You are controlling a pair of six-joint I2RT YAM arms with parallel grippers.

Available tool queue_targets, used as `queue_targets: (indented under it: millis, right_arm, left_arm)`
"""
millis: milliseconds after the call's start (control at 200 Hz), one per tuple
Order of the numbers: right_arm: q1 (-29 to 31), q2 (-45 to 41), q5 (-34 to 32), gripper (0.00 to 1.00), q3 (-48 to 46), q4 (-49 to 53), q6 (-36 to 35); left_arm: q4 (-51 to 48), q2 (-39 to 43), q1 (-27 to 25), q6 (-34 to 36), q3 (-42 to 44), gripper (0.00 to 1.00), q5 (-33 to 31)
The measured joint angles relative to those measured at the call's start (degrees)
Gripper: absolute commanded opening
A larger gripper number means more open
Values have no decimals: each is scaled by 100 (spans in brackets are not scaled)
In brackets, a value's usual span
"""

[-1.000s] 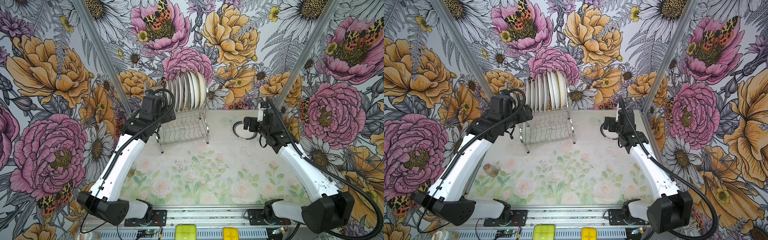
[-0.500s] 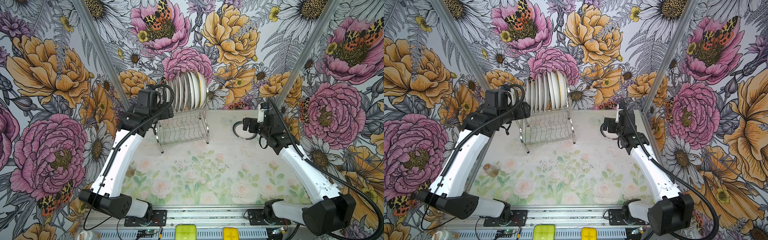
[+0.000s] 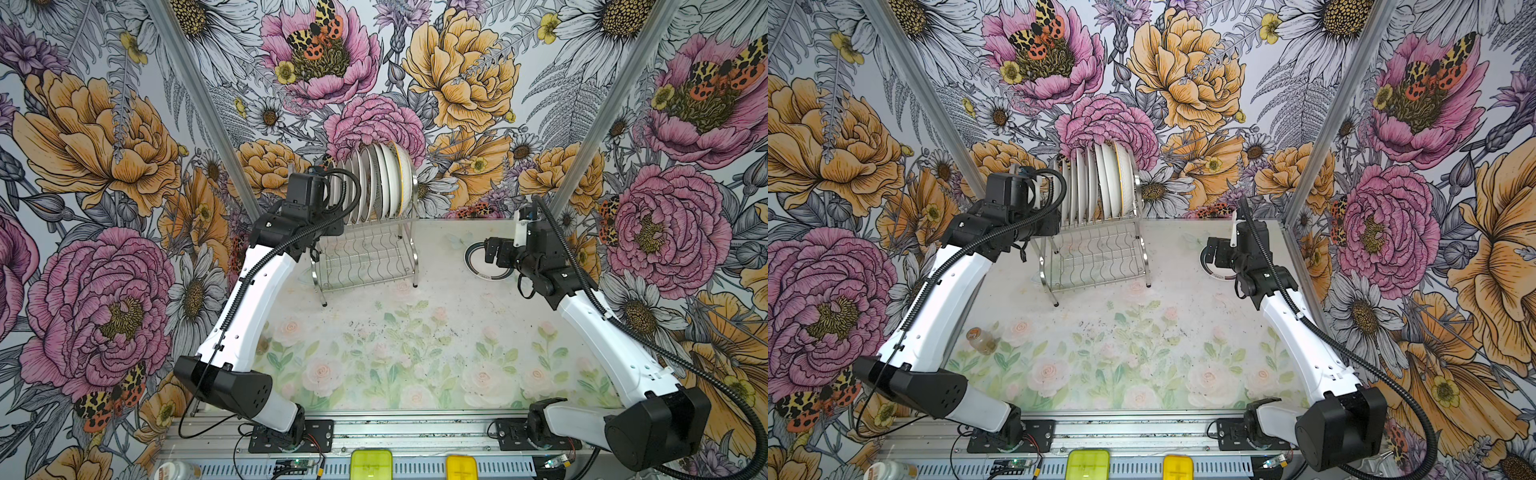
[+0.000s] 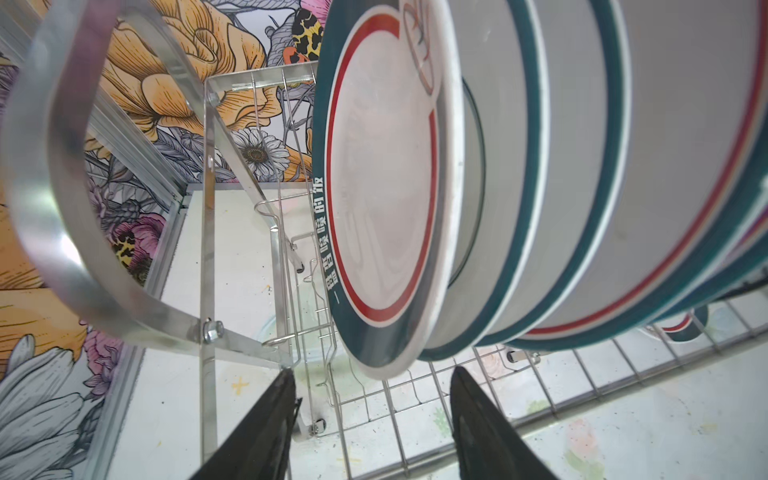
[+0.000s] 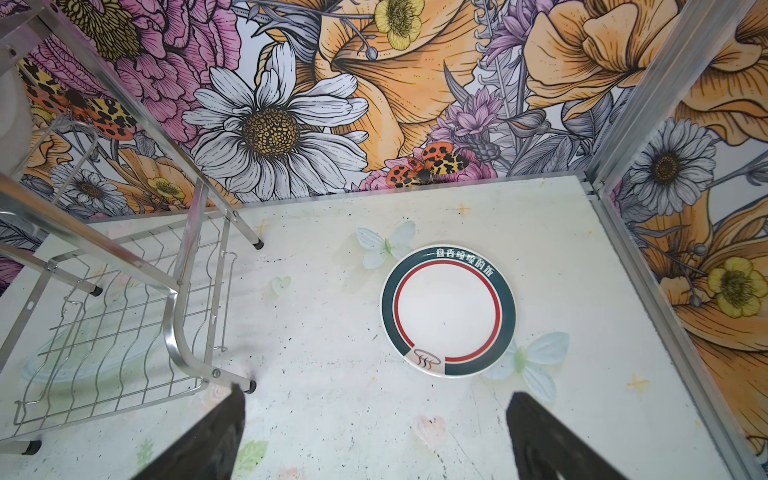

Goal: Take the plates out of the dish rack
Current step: 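Slide the left gripper fingers around the front green-rimmed plate in the rack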

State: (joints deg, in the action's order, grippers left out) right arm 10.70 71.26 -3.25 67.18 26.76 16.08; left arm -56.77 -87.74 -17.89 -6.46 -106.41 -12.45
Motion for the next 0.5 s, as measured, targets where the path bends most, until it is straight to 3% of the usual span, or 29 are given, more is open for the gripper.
queue_targets:
  millis: [495]
  right_arm:
    - [0,0,13,100,-28,2,0]
  left_arm:
    - [-11,-446,-26,448,-317,40,-387]
